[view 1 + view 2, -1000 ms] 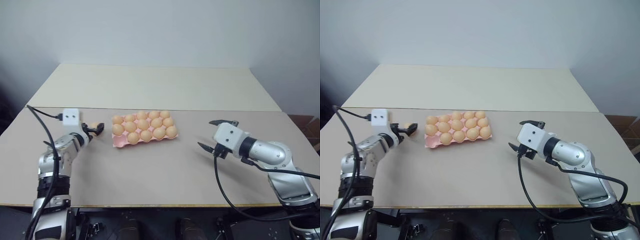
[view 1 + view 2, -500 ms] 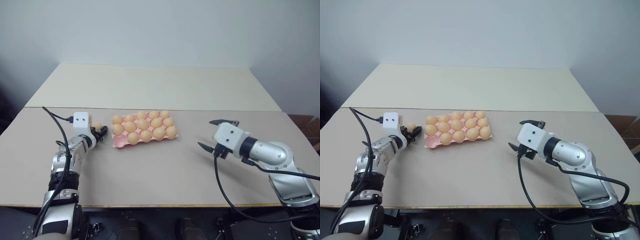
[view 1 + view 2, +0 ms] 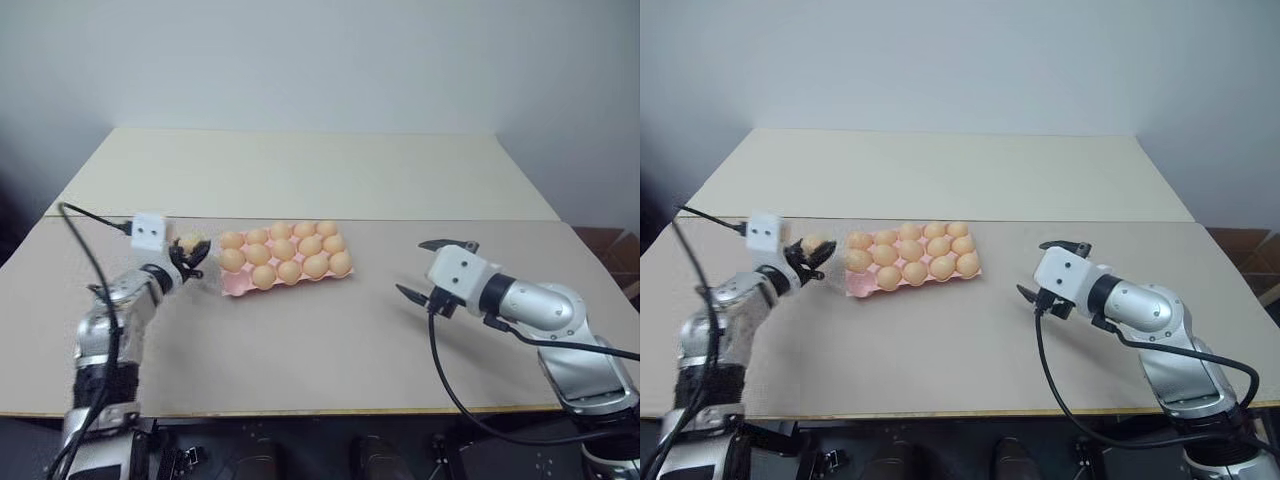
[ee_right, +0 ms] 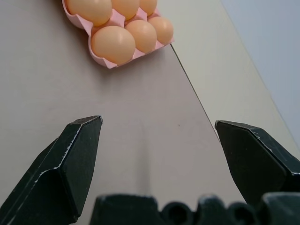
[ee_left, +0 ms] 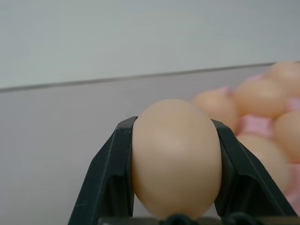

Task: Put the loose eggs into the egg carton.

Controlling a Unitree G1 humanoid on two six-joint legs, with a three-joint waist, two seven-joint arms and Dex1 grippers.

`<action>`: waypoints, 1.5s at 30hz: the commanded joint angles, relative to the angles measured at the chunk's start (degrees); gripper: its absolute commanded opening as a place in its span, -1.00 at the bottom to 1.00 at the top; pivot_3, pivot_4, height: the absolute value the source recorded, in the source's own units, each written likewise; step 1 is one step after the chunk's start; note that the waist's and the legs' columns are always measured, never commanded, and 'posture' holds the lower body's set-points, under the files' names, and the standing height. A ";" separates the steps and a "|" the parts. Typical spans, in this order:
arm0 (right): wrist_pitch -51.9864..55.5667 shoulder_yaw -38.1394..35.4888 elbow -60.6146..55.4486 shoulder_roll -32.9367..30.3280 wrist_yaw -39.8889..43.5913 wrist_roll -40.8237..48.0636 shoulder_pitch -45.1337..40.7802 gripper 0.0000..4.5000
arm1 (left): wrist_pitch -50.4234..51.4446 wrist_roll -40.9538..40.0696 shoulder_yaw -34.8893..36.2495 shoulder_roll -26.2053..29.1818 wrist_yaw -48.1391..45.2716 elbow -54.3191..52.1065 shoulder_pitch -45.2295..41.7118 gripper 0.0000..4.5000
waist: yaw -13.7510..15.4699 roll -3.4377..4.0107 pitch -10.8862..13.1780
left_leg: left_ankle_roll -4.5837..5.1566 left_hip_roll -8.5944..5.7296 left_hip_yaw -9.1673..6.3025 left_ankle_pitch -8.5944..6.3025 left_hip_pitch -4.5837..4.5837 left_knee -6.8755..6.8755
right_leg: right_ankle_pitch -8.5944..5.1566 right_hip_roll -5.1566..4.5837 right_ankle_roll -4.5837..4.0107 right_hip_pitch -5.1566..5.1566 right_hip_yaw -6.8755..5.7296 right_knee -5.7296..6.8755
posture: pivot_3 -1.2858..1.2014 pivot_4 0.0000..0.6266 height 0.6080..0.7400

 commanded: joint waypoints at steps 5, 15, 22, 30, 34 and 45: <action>-0.08 -0.84 -2.20 0.76 -1.85 -0.56 -0.02 1.00 | 1.97 -7.94 -2.04 2.94 -11.94 -9.83 4.76 -0.20 | 0.18 0.00 0.00 | -0.01 -0.02 0.03 0.01 0.19 0.01 | -0.17 -0.01 -0.26 0.12 0.05 0.03 | 0.03 -0.52 1.00; 0.54 -1.73 -3.87 1.24 -3.44 -1.39 2.51 1.00 | -2.22 -2.48 -8.85 2.65 -13.61 -2.80 1.43 -0.20 | 0.44 0.00 0.00 | -0.05 -0.02 0.02 0.05 0.13 0.02 | -0.11 0.02 -0.18 0.08 0.06 0.02 | 0.03 -0.52 1.00; 1.00 -2.50 -4.65 0.81 -3.68 -1.47 3.69 1.00 | -1.73 -2.94 -8.51 4.02 -16.34 -3.11 2.39 -0.06 | 0.42 0.00 0.00 | -0.05 -0.02 0.02 0.05 0.12 0.01 | -0.09 0.02 -0.14 0.06 0.06 0.01 | 0.03 -0.52 1.00; 0.68 -1.73 -3.56 0.98 -3.50 -1.50 2.50 1.00 | -2.15 -1.60 -8.65 4.31 -15.46 -3.98 3.59 0.98 | 0.47 0.00 0.00 | -0.05 -0.01 0.01 0.05 0.13 0.01 | -0.18 0.02 -0.29 0.06 0.06 0.02 | 0.03 -0.52 1.00; 0.46 -1.76 -3.35 0.85 -3.30 -1.41 2.34 1.00 | -2.74 -1.33 -7.51 4.92 -15.18 -4.51 4.46 0.98 | 0.49 0.00 0.00 | -0.05 -0.01 0.02 0.05 0.13 0.01 | -0.18 0.01 -0.28 0.06 0.06 0.01 | 0.03 -0.52 1.00; 0.50 -5.33 -6.50 -2.27 1.22 2.66 4.23 1.00 | -0.07 -13.79 8.84 15.01 -29.12 -15.93 22.40 0.98 | -0.69 0.02 0.01 | -0.06 0.06 0.04 0.04 0.04 -0.06 | -0.24 0.01 -0.36 -0.11 0.07 0.01 | 0.03 -0.52 1.00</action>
